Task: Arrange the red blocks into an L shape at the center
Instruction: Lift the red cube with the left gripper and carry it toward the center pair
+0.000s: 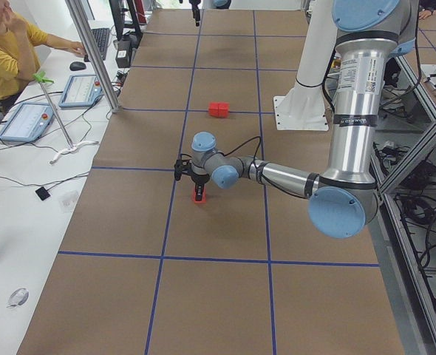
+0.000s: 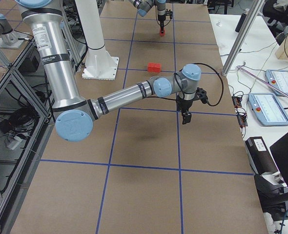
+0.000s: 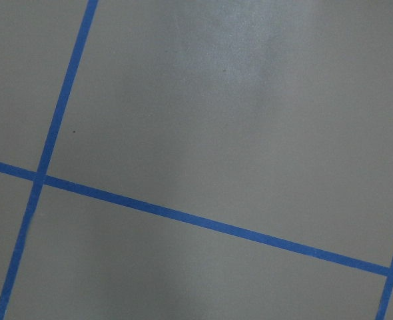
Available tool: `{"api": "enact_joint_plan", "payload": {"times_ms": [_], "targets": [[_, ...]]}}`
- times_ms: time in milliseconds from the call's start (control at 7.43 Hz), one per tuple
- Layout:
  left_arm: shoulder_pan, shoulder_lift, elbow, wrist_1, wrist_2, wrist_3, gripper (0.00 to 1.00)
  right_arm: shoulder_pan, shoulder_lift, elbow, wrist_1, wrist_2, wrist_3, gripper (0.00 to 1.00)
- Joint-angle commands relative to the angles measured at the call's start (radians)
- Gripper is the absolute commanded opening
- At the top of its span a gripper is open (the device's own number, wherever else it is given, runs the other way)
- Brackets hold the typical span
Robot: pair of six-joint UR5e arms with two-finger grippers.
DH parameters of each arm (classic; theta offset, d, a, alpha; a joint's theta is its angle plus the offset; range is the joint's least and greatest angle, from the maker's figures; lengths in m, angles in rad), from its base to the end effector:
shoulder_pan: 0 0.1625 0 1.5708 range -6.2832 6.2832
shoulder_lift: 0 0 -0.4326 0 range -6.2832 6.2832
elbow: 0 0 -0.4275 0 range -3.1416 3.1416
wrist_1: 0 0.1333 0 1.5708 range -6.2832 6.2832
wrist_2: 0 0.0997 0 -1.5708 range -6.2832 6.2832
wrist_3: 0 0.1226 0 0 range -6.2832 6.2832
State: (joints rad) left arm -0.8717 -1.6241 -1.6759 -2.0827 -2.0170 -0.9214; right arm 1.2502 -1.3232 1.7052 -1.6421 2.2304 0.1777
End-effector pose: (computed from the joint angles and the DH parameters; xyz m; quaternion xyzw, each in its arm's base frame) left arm 0.3195 -0.5049 0.5518 0.0697 0.3764 -0.0298 0.9233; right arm -0.1425 -0.6136 0.4843 0.0630 -0.3462 -0.1167 0.9288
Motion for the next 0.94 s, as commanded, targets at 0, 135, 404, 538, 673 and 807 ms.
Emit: {"api": "enact_joint_plan", "payload": {"times_ms": [0,135,404,538,673,807], "targets": [[0.005,-0.045,-0.050,0.003,0.001,0.004,0.02,0.000,-0.001,-0.001,-0.001,0.000,0.000,1.00],[0.005,-0.106,-0.051,0.000,0.009,0.018,0.00,0.000,-0.001,-0.001,-0.001,0.000,0.000,1.00],[0.022,-0.264,-0.050,-0.016,0.009,0.319,0.00,0.000,-0.001,-0.003,-0.001,0.000,0.000,1.00],[0.026,-0.311,-0.051,-0.016,0.006,0.449,0.00,0.000,-0.001,-0.004,-0.001,0.000,0.000,1.00],[0.037,-0.336,-0.053,-0.022,0.000,0.447,0.00,0.000,-0.001,-0.004,-0.001,0.000,0.000,1.00],[0.060,-0.353,-0.053,-0.020,0.003,0.446,0.00,0.000,-0.001,-0.007,-0.001,0.000,0.000,1.00]]}}
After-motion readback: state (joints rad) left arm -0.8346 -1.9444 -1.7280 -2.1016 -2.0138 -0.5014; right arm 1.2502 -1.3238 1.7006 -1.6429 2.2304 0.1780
